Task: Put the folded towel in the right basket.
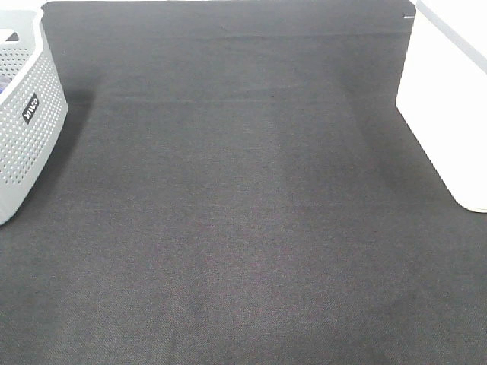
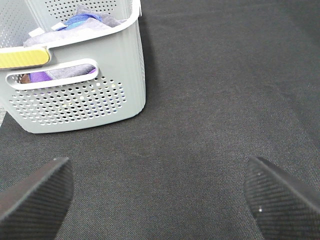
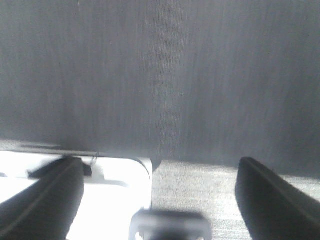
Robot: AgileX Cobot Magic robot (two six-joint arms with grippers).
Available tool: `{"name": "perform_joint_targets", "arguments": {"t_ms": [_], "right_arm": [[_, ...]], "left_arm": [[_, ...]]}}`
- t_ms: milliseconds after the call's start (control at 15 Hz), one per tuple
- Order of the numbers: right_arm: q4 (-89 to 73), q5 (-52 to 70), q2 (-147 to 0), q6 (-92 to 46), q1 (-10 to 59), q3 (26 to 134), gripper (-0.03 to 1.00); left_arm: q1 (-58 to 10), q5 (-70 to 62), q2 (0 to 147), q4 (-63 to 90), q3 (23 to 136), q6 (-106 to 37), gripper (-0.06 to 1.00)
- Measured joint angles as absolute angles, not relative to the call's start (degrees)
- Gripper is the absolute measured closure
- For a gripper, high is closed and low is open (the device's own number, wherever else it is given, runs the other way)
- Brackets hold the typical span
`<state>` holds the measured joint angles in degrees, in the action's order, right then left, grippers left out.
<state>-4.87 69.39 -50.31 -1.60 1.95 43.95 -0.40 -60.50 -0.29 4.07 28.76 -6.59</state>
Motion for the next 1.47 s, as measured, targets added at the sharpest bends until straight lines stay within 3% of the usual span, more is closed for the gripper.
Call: {"name": "perform_joint_targets", "arguments": {"t_ms": [200, 600, 1467], "right_arm": [[-3.3, 68.5, -32.1, -1.6, 1.9, 32.4, 0.19], [-1.7, 61.5, -2.2, -2.6, 1.9, 29.0, 0.19], [-1.7, 61.5, 0.2, -3.0, 1.9, 28.9, 0.19]], "left_arm": [[-0.4, -60.5, -0.3, 4.1, 28.8, -6.6, 0.06], [-0.4, -60.5, -0.3, 4.1, 28.8, -6.6, 0.06], [-0.4, -60.5, -0.3, 4.1, 28.8, -6.6, 0.06]]}}
